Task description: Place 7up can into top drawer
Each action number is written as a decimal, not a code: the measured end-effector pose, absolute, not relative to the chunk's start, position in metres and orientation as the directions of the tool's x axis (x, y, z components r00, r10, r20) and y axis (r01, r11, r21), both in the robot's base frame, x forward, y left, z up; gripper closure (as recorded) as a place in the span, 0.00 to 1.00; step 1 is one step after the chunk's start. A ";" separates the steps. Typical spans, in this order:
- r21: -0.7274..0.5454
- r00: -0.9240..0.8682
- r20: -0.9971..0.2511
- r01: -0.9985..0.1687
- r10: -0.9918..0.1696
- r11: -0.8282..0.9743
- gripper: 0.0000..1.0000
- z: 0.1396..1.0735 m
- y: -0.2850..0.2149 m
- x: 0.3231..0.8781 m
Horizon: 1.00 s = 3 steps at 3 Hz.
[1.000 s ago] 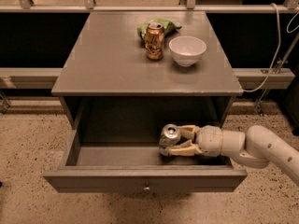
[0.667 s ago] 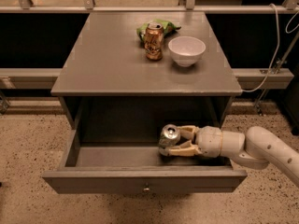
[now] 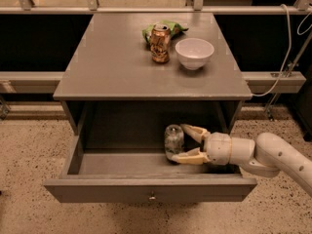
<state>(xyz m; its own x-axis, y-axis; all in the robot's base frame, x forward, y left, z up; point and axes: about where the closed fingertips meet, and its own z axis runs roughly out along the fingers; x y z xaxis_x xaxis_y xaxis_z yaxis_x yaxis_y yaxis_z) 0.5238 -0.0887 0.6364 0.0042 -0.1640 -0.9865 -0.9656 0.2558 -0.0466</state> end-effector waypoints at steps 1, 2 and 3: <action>-0.048 0.006 -0.986 -0.967 -0.166 0.251 0.00 0.638 -0.087 0.524; -0.087 0.041 -0.979 -0.970 -0.200 0.227 0.00 0.666 -0.092 0.522; -0.139 0.080 -0.968 -0.960 -0.238 0.243 0.00 0.712 -0.108 0.516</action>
Offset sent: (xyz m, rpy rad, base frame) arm -0.0030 -0.0169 0.0763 -0.0982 -0.0842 0.0571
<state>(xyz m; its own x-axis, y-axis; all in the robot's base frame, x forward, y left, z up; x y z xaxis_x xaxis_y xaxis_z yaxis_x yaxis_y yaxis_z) 0.5159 -0.1082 0.7115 0.0802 -0.2382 -0.9679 -0.9599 0.2433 -0.1394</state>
